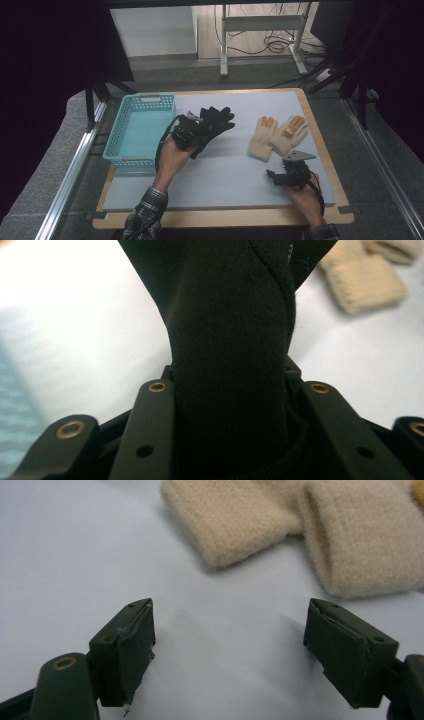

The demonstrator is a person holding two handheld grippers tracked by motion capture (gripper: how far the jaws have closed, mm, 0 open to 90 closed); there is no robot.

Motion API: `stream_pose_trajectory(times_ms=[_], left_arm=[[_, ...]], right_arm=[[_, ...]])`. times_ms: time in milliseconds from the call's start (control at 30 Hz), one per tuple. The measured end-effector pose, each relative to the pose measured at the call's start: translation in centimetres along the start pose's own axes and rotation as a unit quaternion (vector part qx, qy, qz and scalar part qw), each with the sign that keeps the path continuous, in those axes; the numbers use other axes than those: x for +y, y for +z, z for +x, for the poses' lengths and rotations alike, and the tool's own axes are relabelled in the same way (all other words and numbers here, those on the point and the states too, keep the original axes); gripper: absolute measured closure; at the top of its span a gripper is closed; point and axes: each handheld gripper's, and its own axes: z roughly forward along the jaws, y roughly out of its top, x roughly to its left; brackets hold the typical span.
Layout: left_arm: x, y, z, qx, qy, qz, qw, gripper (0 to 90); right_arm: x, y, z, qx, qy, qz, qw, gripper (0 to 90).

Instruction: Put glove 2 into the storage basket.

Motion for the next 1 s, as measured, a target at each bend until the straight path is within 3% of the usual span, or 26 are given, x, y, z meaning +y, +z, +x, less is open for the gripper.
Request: stream_pose_trajectory(times_ms=[267, 467, 600, 800, 1000], left_arm=[[0.2, -2.2, 3.6, 0.045, -0.035, -0.007, 0.9983, 64.6], [-0.5, -4.0, 6.9, 0.078, -0.079, -0.019, 0.9936, 64.0], [-1.3, -4.9, 9.2, 0.11, -0.105, -0.008, 0.9882, 63.8], [-2.9, -5.0, 12.5, 0.14, -0.145, 0.023, 0.9792, 63.2], [-4.9, -3.3, 15.5, 0.162, -0.19, 0.074, 0.9655, 62.7]], right_arm=[[0.0, 0.0, 0.0, 0.0, 0.0, 0.0, 1.0, 19.9], [0.0, 0.0, 0.0, 0.0, 0.0, 0.0, 1.0, 19.9], [0.0, 0.0, 0.0, 0.0, 0.0, 0.0, 1.0, 19.9], [0.0, 0.0, 0.0, 0.0, 0.0, 0.0, 1.0, 19.9], [0.0, 0.0, 0.0, 0.0, 0.0, 0.0, 1.0, 19.9]])
